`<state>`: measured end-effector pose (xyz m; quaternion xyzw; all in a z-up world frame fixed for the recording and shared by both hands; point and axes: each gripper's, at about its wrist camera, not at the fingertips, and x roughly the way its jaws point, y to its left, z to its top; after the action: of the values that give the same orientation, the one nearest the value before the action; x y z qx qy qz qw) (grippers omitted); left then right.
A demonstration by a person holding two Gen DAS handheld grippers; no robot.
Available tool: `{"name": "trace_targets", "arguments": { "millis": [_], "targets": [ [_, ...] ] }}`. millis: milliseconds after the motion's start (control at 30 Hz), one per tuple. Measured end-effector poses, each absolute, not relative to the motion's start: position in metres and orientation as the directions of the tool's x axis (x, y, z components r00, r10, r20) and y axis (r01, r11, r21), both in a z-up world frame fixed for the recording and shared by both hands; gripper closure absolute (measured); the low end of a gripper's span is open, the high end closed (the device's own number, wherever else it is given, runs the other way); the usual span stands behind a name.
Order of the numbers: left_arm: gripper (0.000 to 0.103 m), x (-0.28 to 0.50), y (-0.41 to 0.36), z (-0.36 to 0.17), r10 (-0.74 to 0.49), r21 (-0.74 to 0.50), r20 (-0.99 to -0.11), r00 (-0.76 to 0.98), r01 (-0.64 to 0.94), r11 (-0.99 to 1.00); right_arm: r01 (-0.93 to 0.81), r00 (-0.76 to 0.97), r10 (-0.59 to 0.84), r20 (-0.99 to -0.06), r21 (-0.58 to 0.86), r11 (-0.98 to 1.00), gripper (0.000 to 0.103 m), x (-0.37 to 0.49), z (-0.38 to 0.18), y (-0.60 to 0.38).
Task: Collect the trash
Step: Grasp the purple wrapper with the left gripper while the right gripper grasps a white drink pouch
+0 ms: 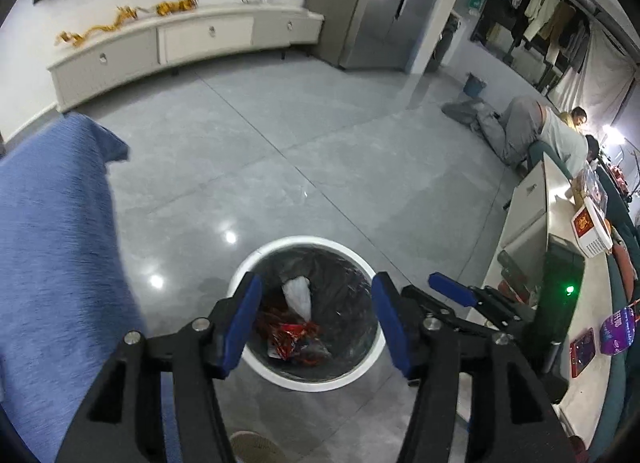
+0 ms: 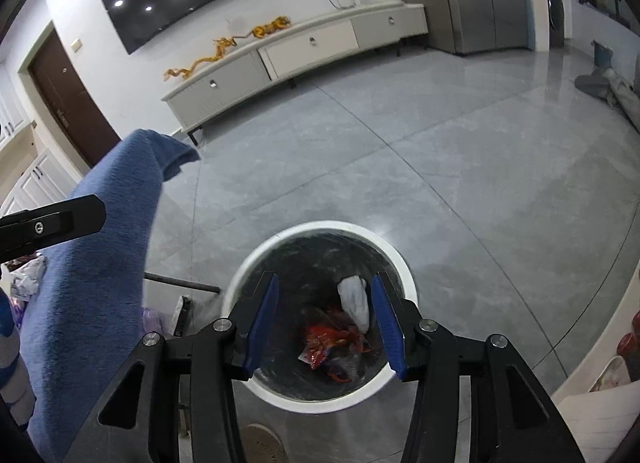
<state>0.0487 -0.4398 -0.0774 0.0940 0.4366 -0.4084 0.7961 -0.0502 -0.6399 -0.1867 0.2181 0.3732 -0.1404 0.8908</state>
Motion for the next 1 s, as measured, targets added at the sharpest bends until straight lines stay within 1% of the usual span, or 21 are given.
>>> {"name": "trace_targets", "arguments": {
  "millis": [233,333,433,567,700,833,900,1000],
  "targets": [
    [0.047,0.04,-0.361,-0.023,-0.561,-0.132,-0.69,0.457,0.683,0.719,0.324,0.763,-0.079,-0.642,0.275,0.905,0.055,-0.05,-0.124,-0.602],
    [0.047,0.037,-0.31,-0.004,-0.543,-0.106,-0.655,0.525,0.649,0.754,0.257,0.797,-0.054,-0.602,0.257,0.932,0.054,-0.045,-0.092,-0.572],
    [0.047,0.037,-0.254,0.004,-0.514,-0.102,-0.634,0.578,0.595,0.797,0.189,0.818,-0.028,-0.575,0.222,0.957,0.052,-0.037,-0.067,-0.537],
    [0.046,0.039,-0.175,0.0,-0.444,-0.095,-0.621,0.646,0.501,0.86,0.091,0.833,0.028,-0.553,0.187,0.978,0.049,-0.023,-0.042,-0.485],
    [0.044,0.046,-0.093,-0.013,-0.356,-0.096,-0.626,0.694,0.384,0.918,-0.016,0.827,0.098,-0.554,0.151,0.988,0.048,-0.003,-0.03,-0.432],
    [0.041,0.06,-0.015,-0.03,-0.253,-0.102,-0.647,0.72,0.246,0.964,-0.127,0.799,0.176,-0.575,0.125,0.984,0.044,0.022,-0.032,-0.379],
    [0.04,0.066,0.01,-0.037,-0.212,-0.102,-0.657,0.723,0.194,0.976,-0.179,0.777,0.209,-0.593,0.111,0.978,0.044,0.036,-0.039,-0.354],
    [0.04,0.078,0.047,-0.05,-0.145,-0.094,-0.678,0.721,0.111,0.989,-0.247,0.735,0.249,-0.63,0.093,0.965,0.04,0.055,-0.051,-0.32]
  ]
}}
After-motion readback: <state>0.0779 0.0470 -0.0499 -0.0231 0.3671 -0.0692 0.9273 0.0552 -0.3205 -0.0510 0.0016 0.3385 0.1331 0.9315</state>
